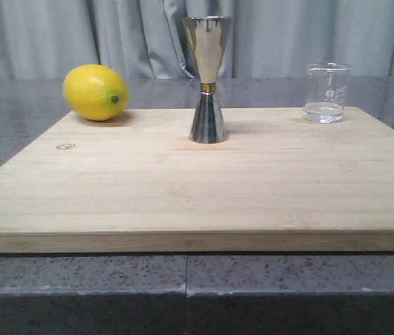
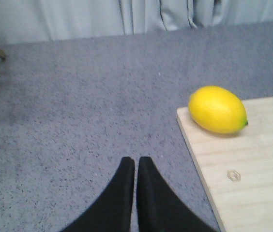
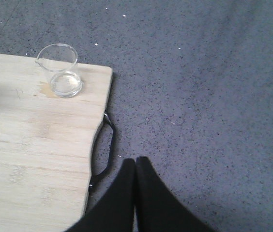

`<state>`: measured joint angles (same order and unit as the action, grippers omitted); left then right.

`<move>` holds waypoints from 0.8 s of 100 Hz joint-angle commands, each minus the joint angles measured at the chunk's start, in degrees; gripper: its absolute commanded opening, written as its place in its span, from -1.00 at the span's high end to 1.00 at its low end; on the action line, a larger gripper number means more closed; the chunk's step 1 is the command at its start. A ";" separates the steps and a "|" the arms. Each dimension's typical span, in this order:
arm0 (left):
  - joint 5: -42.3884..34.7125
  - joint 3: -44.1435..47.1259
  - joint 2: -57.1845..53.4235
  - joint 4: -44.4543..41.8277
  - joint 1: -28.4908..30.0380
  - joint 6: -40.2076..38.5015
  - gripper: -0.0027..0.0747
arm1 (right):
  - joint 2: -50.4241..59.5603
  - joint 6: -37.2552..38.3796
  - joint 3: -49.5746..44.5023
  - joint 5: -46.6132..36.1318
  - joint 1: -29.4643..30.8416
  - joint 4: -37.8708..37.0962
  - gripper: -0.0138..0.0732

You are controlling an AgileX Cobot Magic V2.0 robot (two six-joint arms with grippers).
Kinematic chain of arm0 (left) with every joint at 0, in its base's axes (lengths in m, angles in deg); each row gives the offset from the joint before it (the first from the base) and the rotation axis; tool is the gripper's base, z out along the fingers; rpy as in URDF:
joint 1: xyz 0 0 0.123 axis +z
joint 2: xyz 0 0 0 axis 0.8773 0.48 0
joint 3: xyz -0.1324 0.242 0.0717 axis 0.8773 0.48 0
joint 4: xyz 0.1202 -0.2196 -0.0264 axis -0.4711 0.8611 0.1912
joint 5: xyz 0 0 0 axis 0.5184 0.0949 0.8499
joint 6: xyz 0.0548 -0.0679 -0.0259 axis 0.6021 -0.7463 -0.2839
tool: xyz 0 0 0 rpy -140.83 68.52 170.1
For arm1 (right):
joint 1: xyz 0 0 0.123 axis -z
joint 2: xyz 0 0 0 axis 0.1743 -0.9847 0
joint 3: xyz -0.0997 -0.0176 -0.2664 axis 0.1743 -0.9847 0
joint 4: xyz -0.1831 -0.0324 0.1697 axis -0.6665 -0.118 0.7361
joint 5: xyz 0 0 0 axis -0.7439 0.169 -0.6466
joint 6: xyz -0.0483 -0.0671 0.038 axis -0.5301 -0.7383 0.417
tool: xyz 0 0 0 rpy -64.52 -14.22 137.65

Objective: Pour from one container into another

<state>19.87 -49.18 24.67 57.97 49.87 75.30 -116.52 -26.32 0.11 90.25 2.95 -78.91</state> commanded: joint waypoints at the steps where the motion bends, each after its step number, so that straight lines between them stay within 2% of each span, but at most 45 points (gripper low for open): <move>1: -12.07 4.40 -3.55 2.63 3.13 1.39 0.98 | 0.03 -0.05 1.37 -3.82 0.33 -0.98 0.81; 26: -28.65 24.15 -17.67 2.63 9.40 1.39 0.98 | 0.03 -0.05 1.37 -3.82 0.33 -0.98 0.81; 60: -43.21 41.68 -25.86 2.63 10.52 1.39 0.98 | 0.03 -0.05 1.37 -3.82 0.33 -0.98 0.81; 80: -40.90 41.80 -28.79 2.63 10.52 1.72 0.98 | 0.03 -0.05 1.37 -3.82 0.33 -0.98 0.81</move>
<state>-16.47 -8.96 -3.66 59.98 60.21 76.78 -116.52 -26.32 0.02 90.25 2.95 -78.91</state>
